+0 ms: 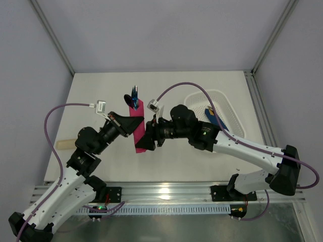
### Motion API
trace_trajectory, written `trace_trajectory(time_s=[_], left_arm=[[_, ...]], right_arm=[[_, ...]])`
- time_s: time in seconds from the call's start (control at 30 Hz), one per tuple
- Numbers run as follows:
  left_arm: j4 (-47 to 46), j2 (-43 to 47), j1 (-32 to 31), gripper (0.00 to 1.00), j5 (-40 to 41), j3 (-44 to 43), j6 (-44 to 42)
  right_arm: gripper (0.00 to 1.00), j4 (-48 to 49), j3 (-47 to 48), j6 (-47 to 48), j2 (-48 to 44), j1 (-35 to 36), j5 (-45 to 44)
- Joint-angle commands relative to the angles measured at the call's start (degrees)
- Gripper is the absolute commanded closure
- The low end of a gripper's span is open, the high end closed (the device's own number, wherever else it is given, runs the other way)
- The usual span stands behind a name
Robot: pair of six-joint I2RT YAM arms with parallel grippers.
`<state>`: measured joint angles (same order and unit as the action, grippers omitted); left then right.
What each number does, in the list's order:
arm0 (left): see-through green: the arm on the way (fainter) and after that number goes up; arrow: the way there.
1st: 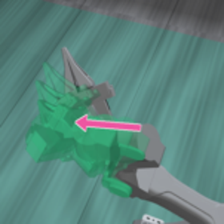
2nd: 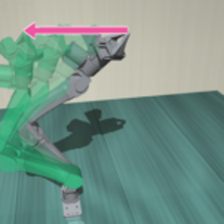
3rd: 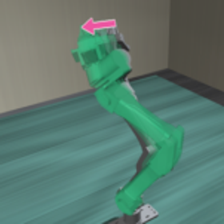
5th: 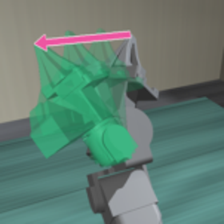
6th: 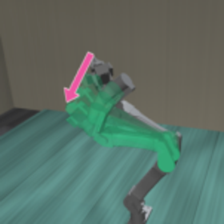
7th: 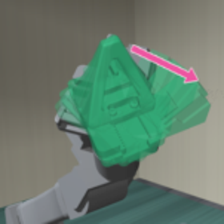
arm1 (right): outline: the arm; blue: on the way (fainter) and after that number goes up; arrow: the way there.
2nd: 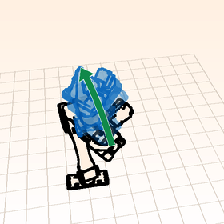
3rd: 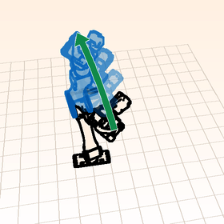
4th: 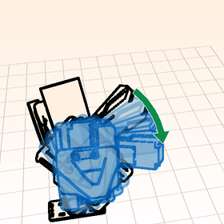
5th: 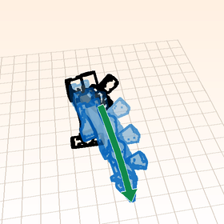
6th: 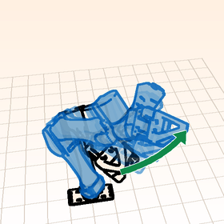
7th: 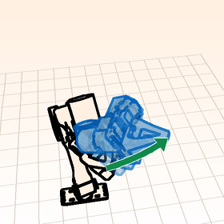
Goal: Place the utensils on the paper napkin and roll it up
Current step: Roll the napkin.
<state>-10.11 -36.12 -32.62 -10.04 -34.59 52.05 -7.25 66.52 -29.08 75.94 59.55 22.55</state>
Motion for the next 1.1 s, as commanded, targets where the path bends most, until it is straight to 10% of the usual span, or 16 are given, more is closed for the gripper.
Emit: trace_trajectory(time_s=[0.0,1.07], left_arm=[[-6.85,0.79,-0.16,1.0,1.52,-1.18,1.12],[-9.75,1.84,-0.07,1.0,2.05,0.31,4.64]], right_arm=[[0.42,5.31,-0.95,-1.07,-2.2,0.48,2.94],[0.63,25.43,-9.22,-8.36,-2.29,-0.93,8.65]])
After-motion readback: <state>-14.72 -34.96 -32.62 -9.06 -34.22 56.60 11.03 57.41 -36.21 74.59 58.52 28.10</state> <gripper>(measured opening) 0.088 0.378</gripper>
